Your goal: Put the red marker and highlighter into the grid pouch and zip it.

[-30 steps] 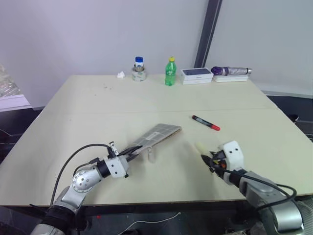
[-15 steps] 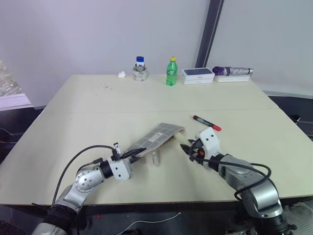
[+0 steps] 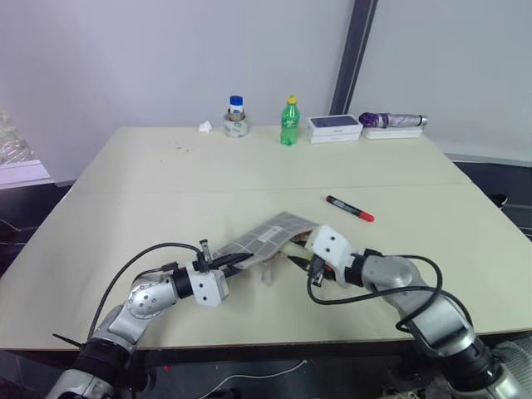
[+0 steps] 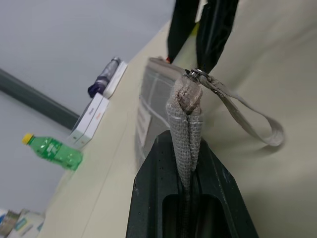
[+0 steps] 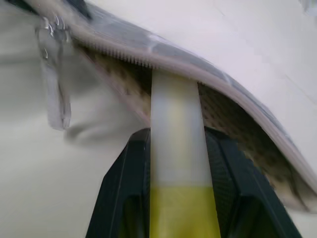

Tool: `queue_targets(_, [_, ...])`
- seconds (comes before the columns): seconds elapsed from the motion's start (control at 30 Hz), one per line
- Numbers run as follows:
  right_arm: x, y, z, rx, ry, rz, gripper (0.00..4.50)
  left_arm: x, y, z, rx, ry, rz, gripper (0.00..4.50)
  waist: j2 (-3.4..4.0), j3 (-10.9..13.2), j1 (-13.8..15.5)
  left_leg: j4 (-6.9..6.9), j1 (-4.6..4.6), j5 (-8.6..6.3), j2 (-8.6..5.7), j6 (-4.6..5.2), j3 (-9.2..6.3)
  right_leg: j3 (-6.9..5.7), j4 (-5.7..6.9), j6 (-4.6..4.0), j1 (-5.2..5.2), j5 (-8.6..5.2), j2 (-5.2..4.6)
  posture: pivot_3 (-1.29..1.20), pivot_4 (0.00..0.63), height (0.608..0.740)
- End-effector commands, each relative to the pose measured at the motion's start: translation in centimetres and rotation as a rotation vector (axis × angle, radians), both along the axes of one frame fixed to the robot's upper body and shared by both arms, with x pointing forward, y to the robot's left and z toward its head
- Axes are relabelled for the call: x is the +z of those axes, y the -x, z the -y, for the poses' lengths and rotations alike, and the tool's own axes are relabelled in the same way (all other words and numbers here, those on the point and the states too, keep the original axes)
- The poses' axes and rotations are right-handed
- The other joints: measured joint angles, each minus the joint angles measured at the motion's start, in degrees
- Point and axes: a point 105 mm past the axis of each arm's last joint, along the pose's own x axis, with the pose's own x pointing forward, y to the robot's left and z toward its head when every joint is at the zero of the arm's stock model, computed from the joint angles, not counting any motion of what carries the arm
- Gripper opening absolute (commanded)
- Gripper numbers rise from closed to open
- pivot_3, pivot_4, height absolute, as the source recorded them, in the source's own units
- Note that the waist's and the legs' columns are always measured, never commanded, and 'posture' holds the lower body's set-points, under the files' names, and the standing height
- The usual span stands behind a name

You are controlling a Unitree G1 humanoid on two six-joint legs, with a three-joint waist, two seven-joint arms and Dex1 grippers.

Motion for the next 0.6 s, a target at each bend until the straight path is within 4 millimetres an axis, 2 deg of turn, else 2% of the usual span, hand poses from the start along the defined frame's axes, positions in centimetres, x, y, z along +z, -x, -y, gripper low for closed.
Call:
queue_targets(0.03, [1.1, 0.8, -2.0, 0.22, 0.12, 0.153, 0.95, 1.4, -0.2, -0.1, -0.037, 0.015, 0.02, 0.0, 0.0, 0.0, 0.0, 0.0, 0.0, 0.0, 0.01, 0.0, -0.01, 0.0, 0.0, 0.0, 0.01, 0.0, 0.0, 0.0, 0.15, 0.74])
queue_targets(0.2, [1.4, -0.5, -3.7, 0.342, 0.188, 0.254, 0.95, 2.1, -0.6, -0.4, -0.066, 0.009, 0.023, 0.0, -0.02, 0.0, -0.1, 0.03, 0.0, 0.0, -0.02, 0.0, 0.01, 0.0, 0.0, 0.0, 0.0, 0.0, 0.04, 0.0, 0.15, 0.74])
queue_targets(0.33, [0.3, -1.9, -3.6, 0.355, 0.288, 0.279, 0.95, 2.4, 0.2, 0.5, -0.116, 0.026, 0.019, 0.0, -0.01, 0.0, 0.0, 0.03, -0.01, 0.01, -0.01, -0.01, 0.01, 0.0, -0.01, 0.0, 0.0, 0.0, 0.04, 0.0, 0.15, 0.74])
queue_targets(0.5, [-0.2, -1.7, -4.1, 0.437, 0.3, 0.32, 0.95, 2.5, 0.8, 0.6, -0.139, 0.036, 0.013, 0.0, -0.02, 0.0, 0.0, 0.04, -0.01, 0.01, 0.0, -0.01, 0.02, 0.0, 0.0, 0.0, 0.01, 0.0, 0.03, 0.0, 0.15, 0.74])
queue_targets(0.6, [-1.0, -1.8, -3.8, 0.452, 0.317, 0.313, 0.95, 2.4, 0.8, 0.4, -0.129, 0.032, 0.016, 0.0, -0.02, 0.0, -0.1, 0.04, -0.01, 0.01, 0.01, -0.01, 0.02, 0.0, 0.0, 0.0, 0.01, 0.0, 0.04, 0.0, 0.15, 0.74])
